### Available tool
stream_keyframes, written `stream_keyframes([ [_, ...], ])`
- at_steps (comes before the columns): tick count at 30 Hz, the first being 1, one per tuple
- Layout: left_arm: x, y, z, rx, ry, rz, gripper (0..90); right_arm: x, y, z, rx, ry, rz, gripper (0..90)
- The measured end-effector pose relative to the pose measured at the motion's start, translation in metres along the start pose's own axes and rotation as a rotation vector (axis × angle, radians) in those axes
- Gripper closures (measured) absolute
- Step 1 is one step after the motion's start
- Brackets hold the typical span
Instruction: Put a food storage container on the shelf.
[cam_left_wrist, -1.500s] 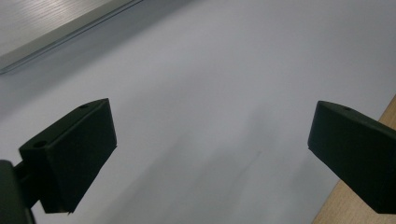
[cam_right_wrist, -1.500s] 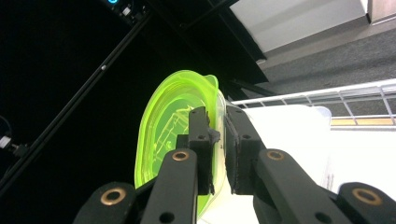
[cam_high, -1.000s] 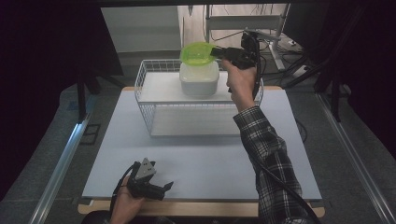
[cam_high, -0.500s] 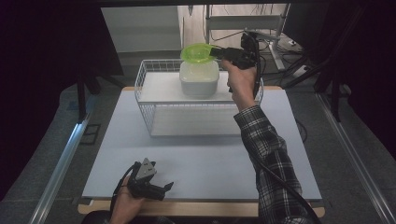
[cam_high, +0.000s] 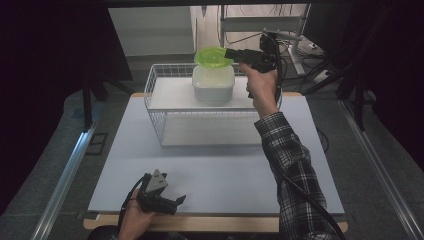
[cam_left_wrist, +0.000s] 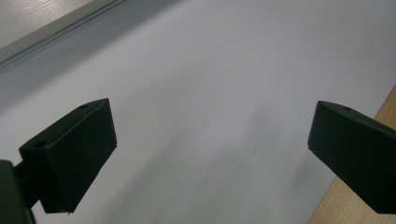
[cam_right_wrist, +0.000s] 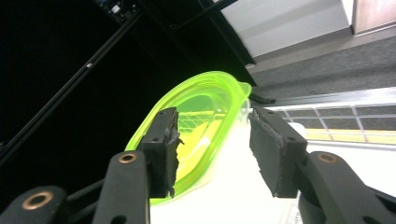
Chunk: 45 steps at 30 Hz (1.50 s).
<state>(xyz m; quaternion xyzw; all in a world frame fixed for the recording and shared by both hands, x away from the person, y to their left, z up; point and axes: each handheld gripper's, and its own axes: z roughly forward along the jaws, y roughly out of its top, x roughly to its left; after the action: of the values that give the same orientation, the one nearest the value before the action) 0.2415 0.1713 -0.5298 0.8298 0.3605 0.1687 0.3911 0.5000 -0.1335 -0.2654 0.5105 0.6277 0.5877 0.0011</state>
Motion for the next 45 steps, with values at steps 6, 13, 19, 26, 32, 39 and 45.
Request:
stream_keyframes([
  [6,0.0,0.0,0.0,0.001,0.001,-0.001,0.8,0.002,-0.002,0.005,0.014,0.013,-0.004,54.4],
  [13,0.0,0.0,0.0,0.001,0.0,0.0,0.9,0.001,-0.003,0.006,0.019,-0.007,-0.034,48.4],
  [19,0.0,0.0,0.0,0.003,0.0,-0.001,0.8,-0.004,-0.002,-0.006,0.015,0.011,-0.06,38.8],
  [26,0.0,0.0,0.0,0.006,0.005,-0.001,0.8,-0.009,-0.014,-0.022,0.032,0.036,-0.111,31.6],
  [32,0.0,0.0,0.001,0.002,0.004,-0.003,0.8,-0.008,-0.029,-0.035,0.051,0.044,-0.175,27.0],
  [39,0.001,0.0,0.0,-0.003,-0.004,-0.013,0.8,-0.007,-0.05,-0.049,0.068,0.048,-0.263,22.1],
  [45,0.0,0.0,0.001,-0.003,-0.006,-0.013,0.8,-0.005,-0.07,-0.056,0.094,0.042,-0.338,19.0],
])
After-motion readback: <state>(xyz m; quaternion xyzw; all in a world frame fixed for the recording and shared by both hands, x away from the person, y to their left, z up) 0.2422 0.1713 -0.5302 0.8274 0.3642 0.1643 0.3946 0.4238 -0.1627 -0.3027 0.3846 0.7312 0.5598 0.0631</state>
